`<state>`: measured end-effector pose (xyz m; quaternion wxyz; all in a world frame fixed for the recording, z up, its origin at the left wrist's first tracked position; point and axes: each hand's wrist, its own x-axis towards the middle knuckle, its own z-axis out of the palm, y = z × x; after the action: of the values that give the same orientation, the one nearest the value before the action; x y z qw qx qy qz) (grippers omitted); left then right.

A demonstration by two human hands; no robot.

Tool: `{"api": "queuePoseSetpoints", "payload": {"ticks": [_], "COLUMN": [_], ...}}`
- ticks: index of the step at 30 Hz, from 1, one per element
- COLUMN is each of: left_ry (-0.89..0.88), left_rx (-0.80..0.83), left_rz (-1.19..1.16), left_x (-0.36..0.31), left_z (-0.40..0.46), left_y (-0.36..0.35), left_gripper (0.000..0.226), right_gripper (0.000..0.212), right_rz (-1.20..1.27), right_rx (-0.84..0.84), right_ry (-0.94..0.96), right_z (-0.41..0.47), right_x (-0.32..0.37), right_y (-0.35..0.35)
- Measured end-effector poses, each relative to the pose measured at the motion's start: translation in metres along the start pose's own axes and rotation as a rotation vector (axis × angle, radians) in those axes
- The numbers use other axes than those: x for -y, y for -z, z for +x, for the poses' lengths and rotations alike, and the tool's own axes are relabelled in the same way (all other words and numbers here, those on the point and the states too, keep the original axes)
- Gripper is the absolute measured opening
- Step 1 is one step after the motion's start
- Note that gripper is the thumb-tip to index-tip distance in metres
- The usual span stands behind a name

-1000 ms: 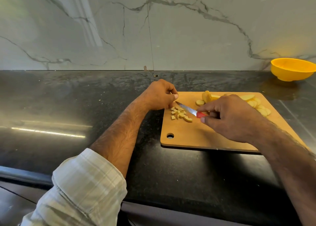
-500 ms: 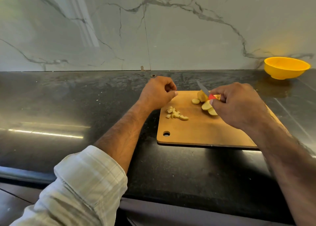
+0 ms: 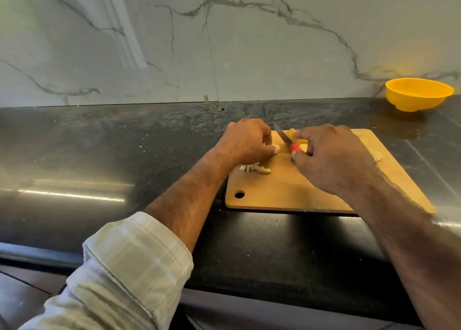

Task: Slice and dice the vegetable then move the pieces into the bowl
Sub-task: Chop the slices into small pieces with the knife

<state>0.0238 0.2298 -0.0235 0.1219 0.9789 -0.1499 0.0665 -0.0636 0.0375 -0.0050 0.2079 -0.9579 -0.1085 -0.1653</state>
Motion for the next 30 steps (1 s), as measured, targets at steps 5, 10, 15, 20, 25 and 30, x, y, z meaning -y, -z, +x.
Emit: {"api": "queuePoseSetpoints", "payload": {"ticks": [5, 10, 15, 20, 25, 30], "left_ry": [0.012, -0.004, 0.032, 0.065, 0.083, 0.087], "left_rx": [0.026, 0.018, 0.006, -0.003, 0.009, 0.028], "left_rz": [-0.083, -0.152, -0.265, -0.36, -0.402, -0.423], "left_x": [0.012, 0.012, 0.015, 0.015, 0.015, 0.014], "left_z": [-0.004, -0.005, -0.005, -0.006, -0.006, -0.005], "left_y": [0.004, 0.003, 0.002, -0.001, -0.001, 0.0], "left_gripper": [0.02, 0.017, 0.012, 0.013, 0.013, 0.012], "right_gripper": [0.036, 0.03, 0.032, 0.033, 0.017, 0.009], "right_rz": [-0.174, -0.243, -0.308, -0.372, -0.317, -0.282], "right_rx": [0.242, 0.375, 0.425, 0.496, 0.456, 0.4], "right_ry": [-0.025, -0.021, -0.03, -0.021, -0.023, -0.016], "right_z": [-0.007, -0.011, -0.013, -0.015, -0.013, -0.003], "right_x": [0.016, 0.024, 0.035, 0.047, 0.044, 0.04], "right_y": [-0.005, -0.004, 0.003, 0.004, -0.001, -0.004]}}
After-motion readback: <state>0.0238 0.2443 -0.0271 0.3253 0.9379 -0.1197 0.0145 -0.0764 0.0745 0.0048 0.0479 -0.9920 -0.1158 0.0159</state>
